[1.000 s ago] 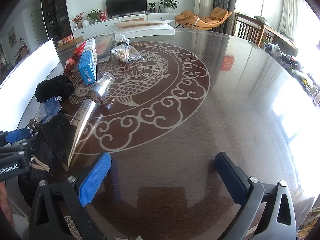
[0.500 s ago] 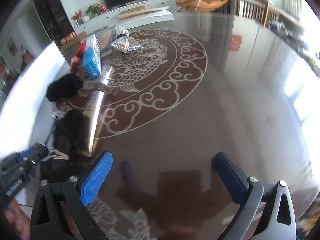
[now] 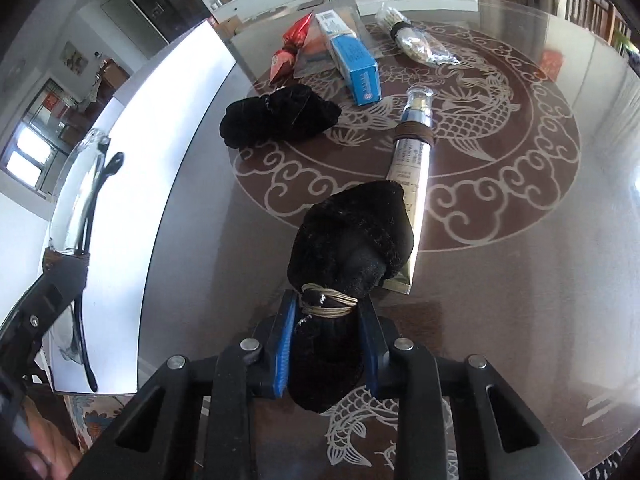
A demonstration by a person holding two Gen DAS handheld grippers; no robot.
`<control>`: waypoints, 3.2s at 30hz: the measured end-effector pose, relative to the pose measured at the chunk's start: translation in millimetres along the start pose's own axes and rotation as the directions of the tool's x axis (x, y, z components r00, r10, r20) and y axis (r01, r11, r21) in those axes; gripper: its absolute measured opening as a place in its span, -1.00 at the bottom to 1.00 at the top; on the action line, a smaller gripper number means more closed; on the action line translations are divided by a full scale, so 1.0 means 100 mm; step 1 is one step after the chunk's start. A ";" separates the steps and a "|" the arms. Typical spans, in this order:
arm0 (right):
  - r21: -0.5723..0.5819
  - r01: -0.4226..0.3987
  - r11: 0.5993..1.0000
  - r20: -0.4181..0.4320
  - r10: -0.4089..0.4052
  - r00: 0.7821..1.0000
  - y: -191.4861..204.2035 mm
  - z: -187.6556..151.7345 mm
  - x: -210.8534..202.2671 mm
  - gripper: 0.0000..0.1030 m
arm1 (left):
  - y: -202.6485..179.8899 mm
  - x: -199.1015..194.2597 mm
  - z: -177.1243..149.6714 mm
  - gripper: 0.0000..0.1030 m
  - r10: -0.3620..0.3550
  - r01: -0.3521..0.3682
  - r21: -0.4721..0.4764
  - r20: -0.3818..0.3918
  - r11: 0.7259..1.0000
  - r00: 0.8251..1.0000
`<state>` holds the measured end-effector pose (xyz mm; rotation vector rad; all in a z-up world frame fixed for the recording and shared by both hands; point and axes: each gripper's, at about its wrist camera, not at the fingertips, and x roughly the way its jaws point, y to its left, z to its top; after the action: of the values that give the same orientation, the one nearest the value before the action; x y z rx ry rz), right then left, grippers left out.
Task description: Organize objects
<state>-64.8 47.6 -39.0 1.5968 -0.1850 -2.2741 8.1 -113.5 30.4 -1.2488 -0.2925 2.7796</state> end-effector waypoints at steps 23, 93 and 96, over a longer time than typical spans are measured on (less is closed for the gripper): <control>-0.342 -0.250 0.906 0.065 0.288 0.955 2.26 0.45 -0.32 0.52 | 2.00 -0.39 -0.08 0.27 0.365 -0.382 -0.312 -0.114 0.870 0.924; 0.204 0.402 0.892 0.225 -0.443 0.868 -1.02 -0.32 -0.25 1.00 | -0.47 1.55 -0.18 1.00 0.155 -0.138 0.158 -0.099 0.978 0.983; 0.203 0.402 0.893 0.225 -0.442 0.868 -1.02 -0.32 -0.25 1.00 | -0.47 1.55 -0.18 1.00 0.155 -0.138 0.158 -0.099 0.978 0.983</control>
<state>-49.4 153.9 -59.6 1.5117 -0.0758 -2.8801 -81.6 -41.6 -85.2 -1.4346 0.0190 2.7748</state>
